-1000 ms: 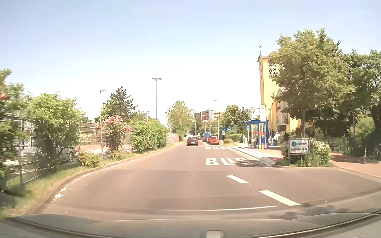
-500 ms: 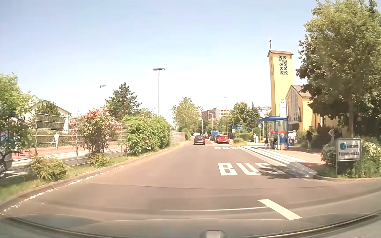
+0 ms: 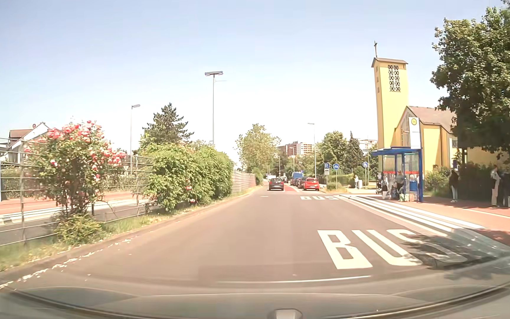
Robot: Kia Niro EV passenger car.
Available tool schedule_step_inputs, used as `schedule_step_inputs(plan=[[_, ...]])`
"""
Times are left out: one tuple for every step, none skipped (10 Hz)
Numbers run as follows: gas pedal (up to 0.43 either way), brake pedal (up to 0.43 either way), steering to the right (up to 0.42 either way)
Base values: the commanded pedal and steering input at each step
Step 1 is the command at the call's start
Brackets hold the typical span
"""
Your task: Follow the waypoints while adhering to traffic rules and regulations
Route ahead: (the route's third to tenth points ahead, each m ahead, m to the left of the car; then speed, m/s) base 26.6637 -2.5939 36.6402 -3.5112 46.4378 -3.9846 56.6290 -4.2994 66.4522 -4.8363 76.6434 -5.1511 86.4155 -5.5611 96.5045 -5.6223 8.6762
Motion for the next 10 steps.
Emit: schedule_step_inputs(plan=[[0.177,0.0,-0.001],[0.177,0.0,0.006],[0.177,0.0,0.01],[0.177,0.0,0.012],[0.177,0.0,0.015],[0.177,0.0,0.018],[0.177,0.0,0.023],[0.177,0.0,0.029],[0.177,0.0,0.03],[0.177,0.0,0.029]])
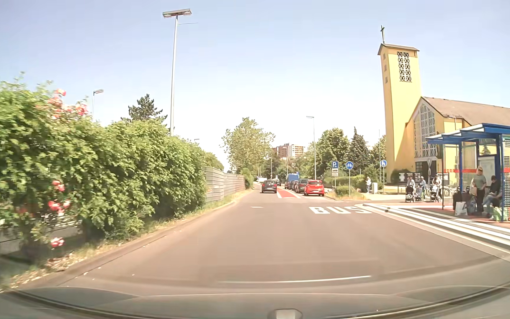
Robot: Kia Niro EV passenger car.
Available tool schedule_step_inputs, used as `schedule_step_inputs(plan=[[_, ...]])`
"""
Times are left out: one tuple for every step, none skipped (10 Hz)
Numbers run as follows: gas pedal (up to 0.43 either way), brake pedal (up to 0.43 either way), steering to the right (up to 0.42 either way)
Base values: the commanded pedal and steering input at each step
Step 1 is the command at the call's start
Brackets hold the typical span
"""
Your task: Follow the waypoints while adhering to traffic rules and regulations
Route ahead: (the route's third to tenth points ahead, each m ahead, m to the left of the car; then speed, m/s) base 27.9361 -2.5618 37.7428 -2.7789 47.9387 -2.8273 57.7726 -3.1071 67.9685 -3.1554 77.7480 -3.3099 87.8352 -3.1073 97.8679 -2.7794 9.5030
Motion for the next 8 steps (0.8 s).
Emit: schedule_step_inputs(plan=[[0.177,0.0,0.028],[0.177,0.0,0.021],[0.169,0.0,0.015],[0.169,0.0,0.009],[0.169,0.0,0.004],[0.169,0.0,0.0],[0.169,0.0,-0.003],[0.169,0.0,-0.003]])
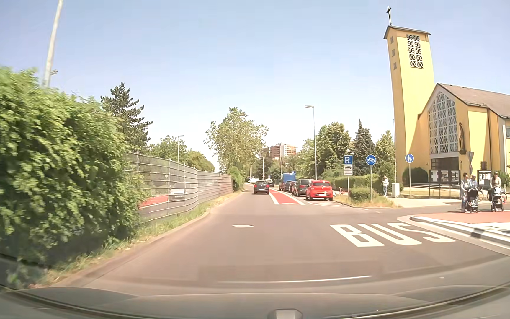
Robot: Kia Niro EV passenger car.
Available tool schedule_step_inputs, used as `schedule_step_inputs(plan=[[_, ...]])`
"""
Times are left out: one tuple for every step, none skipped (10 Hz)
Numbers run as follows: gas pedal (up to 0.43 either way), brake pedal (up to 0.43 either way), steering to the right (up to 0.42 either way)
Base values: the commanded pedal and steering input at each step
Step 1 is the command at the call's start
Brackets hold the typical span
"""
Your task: Follow the waypoints while adhering to traffic rules and regulations
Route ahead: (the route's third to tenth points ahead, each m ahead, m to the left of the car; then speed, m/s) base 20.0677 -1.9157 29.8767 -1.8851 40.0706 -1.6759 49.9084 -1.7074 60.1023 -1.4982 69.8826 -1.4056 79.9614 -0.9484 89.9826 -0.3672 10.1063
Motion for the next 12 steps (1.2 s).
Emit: schedule_step_inputs(plan=[[0.169,0.0,-0.003],[0.157,0.0,-0.003],[0.13,0.0,-0.003],[0.118,0.0,-0.003],[0.11,0.0,-0.003],[0.11,0.0,-0.002],[0.11,0.0,-0.002],[0.087,0.0,-0.002],[0.067,0.0,-0.002],[0.02,0.0,-0.002],[0.0,0.0,-0.001],[0.0,0.0,-0.001]])
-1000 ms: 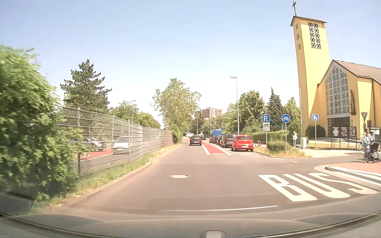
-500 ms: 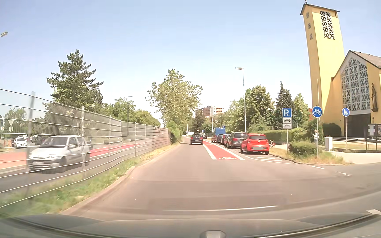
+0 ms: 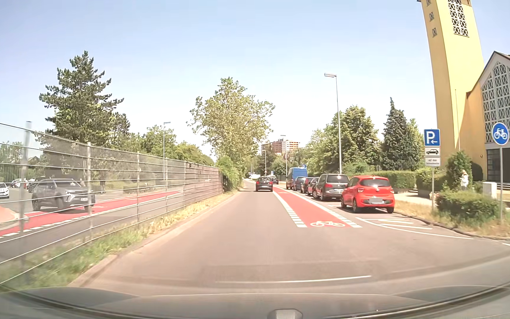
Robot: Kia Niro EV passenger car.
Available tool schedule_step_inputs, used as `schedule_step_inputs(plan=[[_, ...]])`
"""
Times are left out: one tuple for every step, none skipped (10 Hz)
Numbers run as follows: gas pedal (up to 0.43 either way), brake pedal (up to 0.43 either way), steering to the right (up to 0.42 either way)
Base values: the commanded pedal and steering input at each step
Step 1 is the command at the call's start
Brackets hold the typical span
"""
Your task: Follow the waypoints while adhering to traffic rules and regulations
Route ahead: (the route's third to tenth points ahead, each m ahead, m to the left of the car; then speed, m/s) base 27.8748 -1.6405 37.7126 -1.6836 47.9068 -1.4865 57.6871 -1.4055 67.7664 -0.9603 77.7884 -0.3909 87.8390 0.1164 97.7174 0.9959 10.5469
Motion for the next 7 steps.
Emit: schedule_step_inputs(plan=[[0.0,0.0,-0.001],[0.0,0.0,-0.001],[0.0,0.0,-0.001],[0.0,0.0,-0.001],[0.0,0.0,0.0],[0.0,0.0,-0.001],[0.0,0.0,-0.001]])
